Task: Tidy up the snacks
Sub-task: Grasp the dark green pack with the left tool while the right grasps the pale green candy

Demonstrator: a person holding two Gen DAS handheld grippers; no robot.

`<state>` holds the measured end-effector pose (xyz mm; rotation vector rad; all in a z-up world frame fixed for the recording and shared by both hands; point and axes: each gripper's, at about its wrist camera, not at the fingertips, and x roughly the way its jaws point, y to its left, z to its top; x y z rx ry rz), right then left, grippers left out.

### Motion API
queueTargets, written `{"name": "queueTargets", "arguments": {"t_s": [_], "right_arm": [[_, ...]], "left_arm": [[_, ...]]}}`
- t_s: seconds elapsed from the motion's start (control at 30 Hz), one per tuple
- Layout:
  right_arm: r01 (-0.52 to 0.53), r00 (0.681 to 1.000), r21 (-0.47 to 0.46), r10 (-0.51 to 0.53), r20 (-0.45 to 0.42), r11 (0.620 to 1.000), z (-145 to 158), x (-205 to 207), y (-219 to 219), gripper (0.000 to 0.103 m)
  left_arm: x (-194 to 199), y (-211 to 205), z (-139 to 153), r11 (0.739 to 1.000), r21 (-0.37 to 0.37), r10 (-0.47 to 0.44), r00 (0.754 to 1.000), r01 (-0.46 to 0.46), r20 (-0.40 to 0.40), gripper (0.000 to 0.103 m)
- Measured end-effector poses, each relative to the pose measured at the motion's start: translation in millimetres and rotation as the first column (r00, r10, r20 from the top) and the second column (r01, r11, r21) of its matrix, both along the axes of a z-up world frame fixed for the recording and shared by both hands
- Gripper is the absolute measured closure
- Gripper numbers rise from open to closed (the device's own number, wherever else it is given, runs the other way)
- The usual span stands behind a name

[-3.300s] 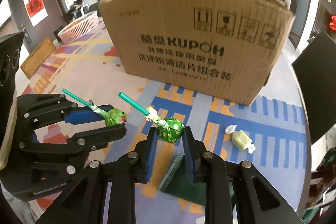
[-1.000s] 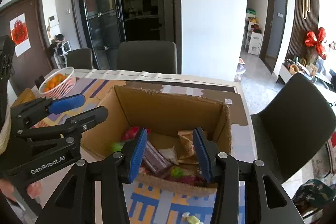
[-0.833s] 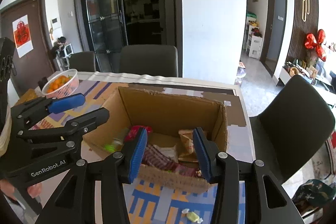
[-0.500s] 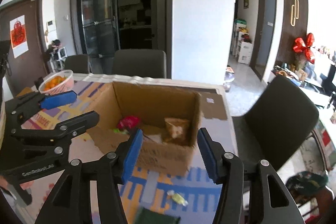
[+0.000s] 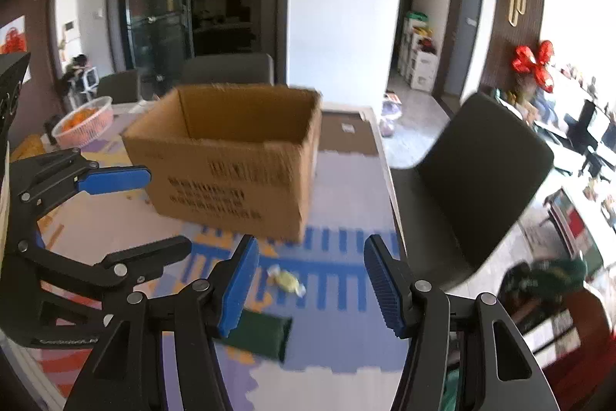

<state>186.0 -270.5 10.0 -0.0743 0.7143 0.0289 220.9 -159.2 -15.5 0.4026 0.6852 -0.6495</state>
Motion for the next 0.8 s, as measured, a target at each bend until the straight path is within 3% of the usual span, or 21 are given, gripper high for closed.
{"name": "queueTargets", "arguments": {"t_s": [0.3,0.5,0.67,0.8], "right_arm": [[0.159,0.98,0.038,-0.153,-0.125,0.987,-59,-26,-17,0.045],[0.228,0.956,0.075,-0.208,-0.209,0.971,-88,-38,-21,0.045],[0.261,0.942,0.087,-0.234,-0.24,0.961,-101,-43,-19,0.045],[0.285,0.928,0.091,-0.251,-0.277,0.954,-111,-42,-20,0.045]], "left_arm": [[-11,-18,-46,0.981,0.116,-0.147,0.985,0.157,-0.096,0.034],[-12,-31,-73,0.943,0.201,-0.236,0.96,0.264,-0.153,0.027],[-10,-44,-94,0.898,0.279,-0.291,0.935,0.34,-0.201,0.025],[-4,-50,-108,0.878,0.307,-0.307,0.924,0.368,-0.229,0.026]]}}
